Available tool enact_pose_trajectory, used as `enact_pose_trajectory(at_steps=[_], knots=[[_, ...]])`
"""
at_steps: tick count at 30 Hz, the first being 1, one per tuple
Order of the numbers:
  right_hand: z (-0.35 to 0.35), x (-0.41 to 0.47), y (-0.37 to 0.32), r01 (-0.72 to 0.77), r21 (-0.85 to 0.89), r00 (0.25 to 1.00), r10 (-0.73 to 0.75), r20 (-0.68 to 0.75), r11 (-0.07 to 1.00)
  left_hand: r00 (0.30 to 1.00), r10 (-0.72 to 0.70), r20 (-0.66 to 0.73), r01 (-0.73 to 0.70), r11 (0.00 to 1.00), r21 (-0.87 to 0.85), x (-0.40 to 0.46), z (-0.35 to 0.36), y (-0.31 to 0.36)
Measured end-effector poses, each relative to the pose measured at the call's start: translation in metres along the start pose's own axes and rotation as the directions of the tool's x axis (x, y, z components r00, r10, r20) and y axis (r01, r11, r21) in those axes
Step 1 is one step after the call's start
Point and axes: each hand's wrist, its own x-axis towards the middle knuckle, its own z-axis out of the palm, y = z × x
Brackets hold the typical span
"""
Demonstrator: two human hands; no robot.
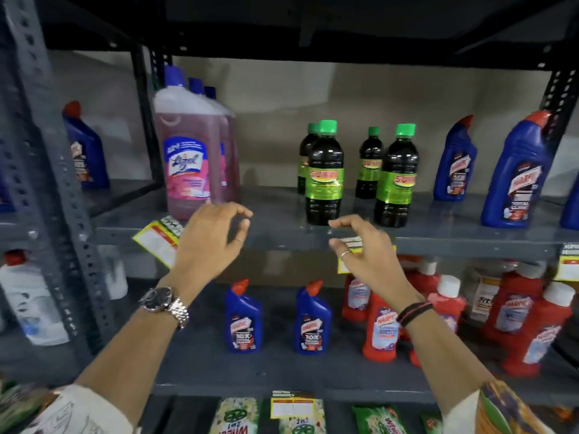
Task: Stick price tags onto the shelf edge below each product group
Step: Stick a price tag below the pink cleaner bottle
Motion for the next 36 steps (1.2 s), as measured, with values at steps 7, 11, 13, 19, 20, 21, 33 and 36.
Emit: enact_pose_trajectory(at_steps=[7, 11, 13, 19, 20, 21, 33, 36], knots=[[0.132, 0.021, -0.095, 0.043, -0.01, 0.999, -0.043, -0.026, 0.999, 0.99, -0.106, 0.098, 0.092, 0.987, 0.132, 0.008, -0.06, -0.107], [0.181, 0.028, -0.12, -0.008, -0.203, 1.0, 0.01, 0.008, 0.979, 0.952, -0.11, 0.287, 0.121, 0.992, -0.021, 0.014, -0.07, -0.138], [0.192, 0.026, -0.123, -0.012, -0.303, 1.0, 0.019, 0.022, 0.953, 0.951, -0.066, 0.303, 0.093, 0.993, -0.076, 0.012, -0.069, -0.148], [0.197, 0.023, -0.129, -0.108, -0.345, 0.993, 0.087, -0.076, 0.932, 0.965, 0.005, 0.262, 0.036, 0.988, -0.152, 0.001, -0.063, -0.156], [0.196, 0.023, -0.13, -0.12, -0.339, 0.992, 0.096, -0.087, 0.933, 0.967, 0.005, 0.254, 0.034, 0.988, -0.152, 0.0, -0.062, -0.157], [0.196, 0.023, -0.131, -0.122, -0.334, 0.991, 0.098, -0.088, 0.935, 0.97, 0.006, 0.244, 0.032, 0.988, -0.149, -0.001, -0.062, -0.158], [0.186, 0.038, -0.147, -0.071, -0.483, 0.992, 0.011, -0.126, 0.873, 0.986, -0.08, 0.147, 0.117, 0.958, -0.262, -0.014, -0.059, -0.164], [0.184, 0.038, -0.14, -0.06, -0.447, 0.997, 0.033, -0.068, 0.892, 0.982, -0.066, 0.176, 0.115, 0.953, -0.28, -0.021, -0.056, -0.169]])
